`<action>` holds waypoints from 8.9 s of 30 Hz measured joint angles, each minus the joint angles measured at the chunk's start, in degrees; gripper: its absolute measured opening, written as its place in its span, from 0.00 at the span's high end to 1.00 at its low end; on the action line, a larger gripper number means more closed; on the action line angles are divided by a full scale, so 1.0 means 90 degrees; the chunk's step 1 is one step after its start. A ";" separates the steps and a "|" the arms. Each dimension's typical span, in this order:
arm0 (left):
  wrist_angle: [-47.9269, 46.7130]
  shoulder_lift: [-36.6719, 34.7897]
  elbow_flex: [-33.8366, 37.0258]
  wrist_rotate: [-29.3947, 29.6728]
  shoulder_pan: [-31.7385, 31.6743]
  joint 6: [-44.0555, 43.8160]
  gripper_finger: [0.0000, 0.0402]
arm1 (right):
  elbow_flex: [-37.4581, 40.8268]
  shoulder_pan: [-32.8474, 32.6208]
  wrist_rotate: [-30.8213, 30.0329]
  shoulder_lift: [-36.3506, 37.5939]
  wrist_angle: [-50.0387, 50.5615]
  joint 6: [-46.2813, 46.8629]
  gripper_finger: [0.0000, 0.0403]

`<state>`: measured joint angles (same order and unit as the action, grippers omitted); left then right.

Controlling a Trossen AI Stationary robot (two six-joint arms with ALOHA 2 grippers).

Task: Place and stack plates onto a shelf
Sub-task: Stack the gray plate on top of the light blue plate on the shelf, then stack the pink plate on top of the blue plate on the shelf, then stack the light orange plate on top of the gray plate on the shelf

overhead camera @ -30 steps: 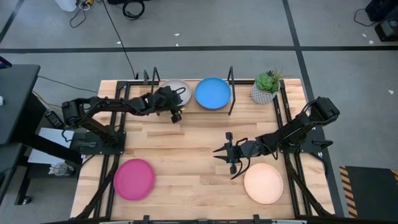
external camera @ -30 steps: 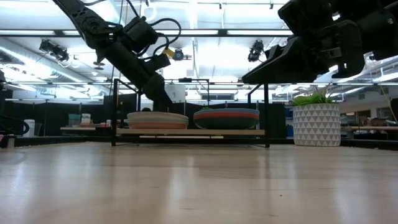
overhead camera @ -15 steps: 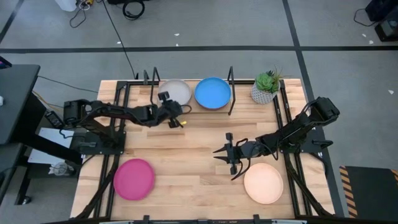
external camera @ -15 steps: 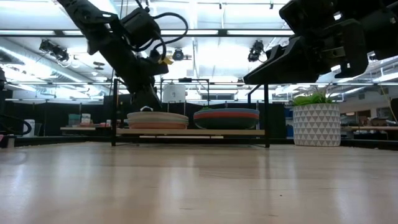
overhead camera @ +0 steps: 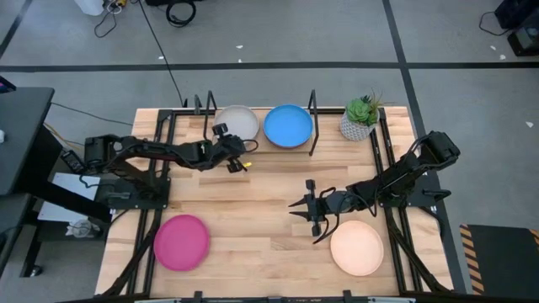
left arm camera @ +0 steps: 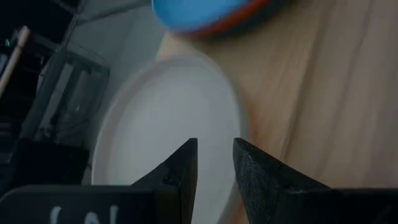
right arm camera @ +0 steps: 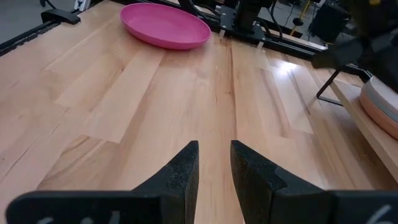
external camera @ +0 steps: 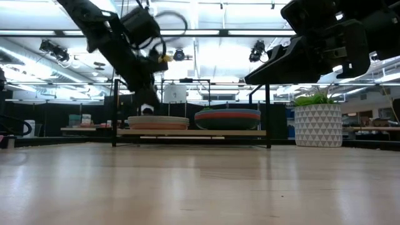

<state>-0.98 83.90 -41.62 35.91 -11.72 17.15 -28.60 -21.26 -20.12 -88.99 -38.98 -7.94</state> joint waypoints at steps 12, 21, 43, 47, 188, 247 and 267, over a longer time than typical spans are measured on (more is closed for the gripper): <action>-0.1432 -0.0682 -0.0066 -0.3152 0.1709 -0.3415 0.73 | -0.0002 0.0000 -0.0148 0.0000 -0.0033 -0.0474 0.75; -0.2221 -0.0609 -0.0059 -0.4191 0.3637 -0.7556 0.73 | -0.0002 0.0175 0.0365 -0.0002 0.0047 -0.0686 0.75; -0.2158 0.0065 -0.0820 -0.1838 0.6345 -1.1741 0.73 | -0.0002 0.0565 0.1203 -0.0002 0.0080 -0.1705 0.75; -0.3419 0.0535 -0.1551 -0.2152 0.6345 -1.1886 0.73 | -0.0002 0.0733 0.1585 -0.0004 -0.0127 -0.1786 0.75; -0.1885 0.1722 -0.2115 -0.2377 0.3598 -0.2416 0.82 | -0.0139 -0.2018 -0.2077 -0.0510 0.0861 0.0902 0.75; 0.2481 -0.1831 0.2661 -0.4255 0.2406 -0.0010 0.89 | -0.2242 -0.0432 0.2287 0.0002 1.0171 0.4531 0.62; 0.2778 -0.1949 0.2661 -0.3329 0.2406 0.0543 0.89 | -0.3116 0.0204 0.3942 0.0002 1.0988 0.4268 0.63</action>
<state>24.03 66.35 -17.67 5.95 9.93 22.03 -56.65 -19.42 15.36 -88.97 59.90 30.47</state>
